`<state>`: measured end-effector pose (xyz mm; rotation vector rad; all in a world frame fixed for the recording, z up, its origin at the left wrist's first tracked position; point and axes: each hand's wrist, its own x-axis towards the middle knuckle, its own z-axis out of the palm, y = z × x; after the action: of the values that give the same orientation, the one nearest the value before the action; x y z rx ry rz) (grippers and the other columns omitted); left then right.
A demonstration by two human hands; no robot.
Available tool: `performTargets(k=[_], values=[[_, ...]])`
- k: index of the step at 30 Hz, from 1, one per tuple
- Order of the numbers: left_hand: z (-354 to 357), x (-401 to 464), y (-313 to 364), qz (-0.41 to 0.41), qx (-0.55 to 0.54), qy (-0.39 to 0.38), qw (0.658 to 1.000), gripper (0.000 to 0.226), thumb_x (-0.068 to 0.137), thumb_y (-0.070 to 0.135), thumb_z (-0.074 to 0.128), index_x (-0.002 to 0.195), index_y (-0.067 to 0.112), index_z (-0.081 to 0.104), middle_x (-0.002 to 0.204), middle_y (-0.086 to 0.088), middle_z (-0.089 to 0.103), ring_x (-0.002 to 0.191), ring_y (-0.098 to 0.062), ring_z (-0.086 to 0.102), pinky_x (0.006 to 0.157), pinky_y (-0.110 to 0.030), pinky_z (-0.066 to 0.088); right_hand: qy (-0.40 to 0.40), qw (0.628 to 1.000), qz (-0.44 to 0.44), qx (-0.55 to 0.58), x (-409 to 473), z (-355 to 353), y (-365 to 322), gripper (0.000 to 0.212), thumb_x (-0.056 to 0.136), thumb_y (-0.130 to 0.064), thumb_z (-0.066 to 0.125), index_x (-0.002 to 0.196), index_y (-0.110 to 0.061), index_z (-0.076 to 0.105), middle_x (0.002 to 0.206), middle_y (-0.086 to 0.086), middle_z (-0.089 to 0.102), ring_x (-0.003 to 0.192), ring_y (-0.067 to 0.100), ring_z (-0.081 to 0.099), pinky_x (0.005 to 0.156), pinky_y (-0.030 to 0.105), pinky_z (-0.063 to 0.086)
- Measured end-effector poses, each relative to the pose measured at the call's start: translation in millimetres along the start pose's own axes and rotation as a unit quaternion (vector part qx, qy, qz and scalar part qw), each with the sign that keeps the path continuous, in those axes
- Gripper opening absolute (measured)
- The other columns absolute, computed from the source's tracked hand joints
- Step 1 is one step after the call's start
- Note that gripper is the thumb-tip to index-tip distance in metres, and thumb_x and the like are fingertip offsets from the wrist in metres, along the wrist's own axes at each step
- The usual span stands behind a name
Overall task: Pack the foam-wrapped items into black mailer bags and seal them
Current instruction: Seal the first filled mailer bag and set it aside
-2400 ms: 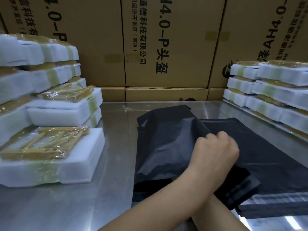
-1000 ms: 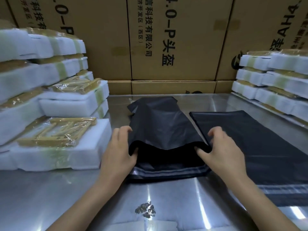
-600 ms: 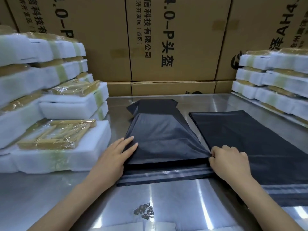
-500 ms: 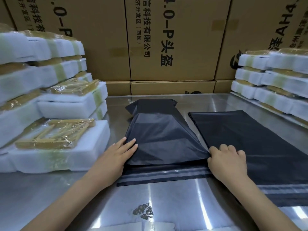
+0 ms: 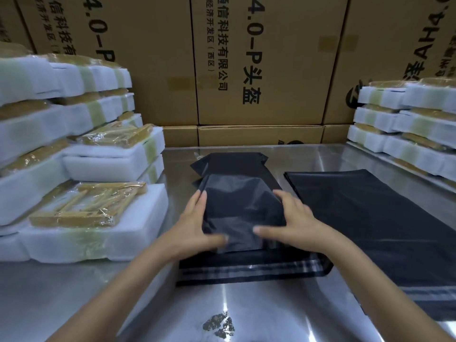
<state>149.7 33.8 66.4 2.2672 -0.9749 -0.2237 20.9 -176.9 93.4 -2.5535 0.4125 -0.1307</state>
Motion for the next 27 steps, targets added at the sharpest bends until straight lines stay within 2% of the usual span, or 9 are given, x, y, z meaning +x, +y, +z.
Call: performTargets(k=[1,3,5,10,14,17,21,24,27], values=[[-2.3,11.5,2.8,-0.006,-0.082,0.034,0.996,0.119,0.066,0.069,0.068,0.152,0.025,-0.002,0.151,0.021,0.003,0.134,0.008,0.009,0.105,-0.011,0.016,0.056,0.998,0.005,0.033,10.3,2.8,-1.2,0.1,0.076,-0.066,0.061,0.151,-0.028,0.006,0.158,-0.003,0.01,0.144,0.025,0.009,0.114,0.042,0.02],[-4.0,33.0,4.4,-0.032,-0.202,0.09,0.975,0.1,0.077,0.06,0.062,0.152,0.022,0.009,0.151,0.016,0.02,0.134,0.003,0.023,0.101,-0.012,0.023,0.153,0.984,0.04,0.087,30.2,9.5,-0.3,0.091,0.083,-0.063,0.054,0.151,-0.021,0.012,0.157,0.003,0.018,0.143,0.029,0.016,0.115,0.043,0.02],[5.1,45.0,0.6,-0.06,-0.233,0.114,0.964,0.085,0.084,0.052,0.06,0.151,0.021,0.018,0.152,0.01,0.029,0.136,-0.007,0.032,0.103,-0.021,0.028,0.155,0.967,0.094,0.177,44.1,18.1,7.2,0.085,0.087,-0.063,0.048,0.151,-0.017,0.015,0.156,0.006,0.025,0.141,0.03,0.026,0.112,0.043,0.026],[31.4,46.9,-14.3,-0.03,-0.183,0.167,0.968,0.061,0.082,0.034,0.072,0.136,0.023,0.047,0.13,0.009,0.056,0.121,-0.011,0.052,0.1,-0.03,0.043,0.136,0.937,0.118,0.301,58.8,33.5,30.2,0.073,0.091,-0.066,0.035,0.149,-0.021,0.029,0.151,-0.001,0.037,0.136,0.021,0.038,0.106,0.038,0.032],[37.1,50.1,-13.8,0.016,-0.078,0.169,0.982,0.058,0.085,0.021,0.069,0.138,0.023,0.046,0.133,0.005,0.056,0.123,-0.016,0.051,0.101,-0.031,0.042,0.11,0.941,0.086,0.308,63.2,30.7,28.8,0.061,0.093,-0.064,0.031,0.14,-0.026,0.042,0.132,-0.011,0.049,0.121,0.014,0.048,0.093,0.032,0.036],[36.3,49.9,-15.1,0.035,-0.008,0.13,0.991,0.062,0.089,0.028,0.063,0.145,0.026,0.036,0.136,0.005,0.054,0.125,-0.018,0.049,0.103,-0.035,0.041,0.112,0.957,0.11,0.243,63.3,30.6,32.5,0.062,0.095,-0.063,0.026,0.142,-0.025,0.037,0.137,0.0,0.049,0.122,0.023,0.048,0.087,0.034,0.035],[35.7,46.3,-22.3,0.012,0.158,0.104,0.982,0.079,0.089,0.058,0.046,0.152,0.02,0.015,0.13,-0.002,0.055,0.121,-0.024,0.047,0.098,-0.038,0.041,0.155,0.98,0.109,0.057,56.3,35.5,39.8,0.062,0.096,-0.061,0.023,0.138,-0.019,0.038,0.132,0.008,0.052,0.123,0.03,0.044,0.093,0.043,0.037],[31.2,44.5,-29.3,-0.057,0.193,0.067,0.977,0.096,0.083,0.075,0.034,0.153,0.016,0.003,0.148,-0.005,0.037,0.137,-0.022,0.031,0.113,-0.046,0.023,0.171,0.978,0.106,-0.047,52.4,38.2,44.5,0.065,0.096,-0.06,0.022,0.144,-0.016,0.031,0.14,0.007,0.047,0.128,0.029,0.04,0.098,0.042,0.036],[27.5,40.6,-34.7,-0.095,0.213,0.035,0.972,0.098,0.08,0.081,0.026,0.152,0.019,0.003,0.158,0.0,0.019,0.144,-0.018,0.018,0.117,-0.05,0.01,0.181,0.966,0.122,-0.138,49.3,40.1,50.1,0.067,0.097,-0.058,0.022,0.147,-0.013,0.024,0.144,0.007,0.043,0.13,0.028,0.04,0.099,0.04,0.036]])
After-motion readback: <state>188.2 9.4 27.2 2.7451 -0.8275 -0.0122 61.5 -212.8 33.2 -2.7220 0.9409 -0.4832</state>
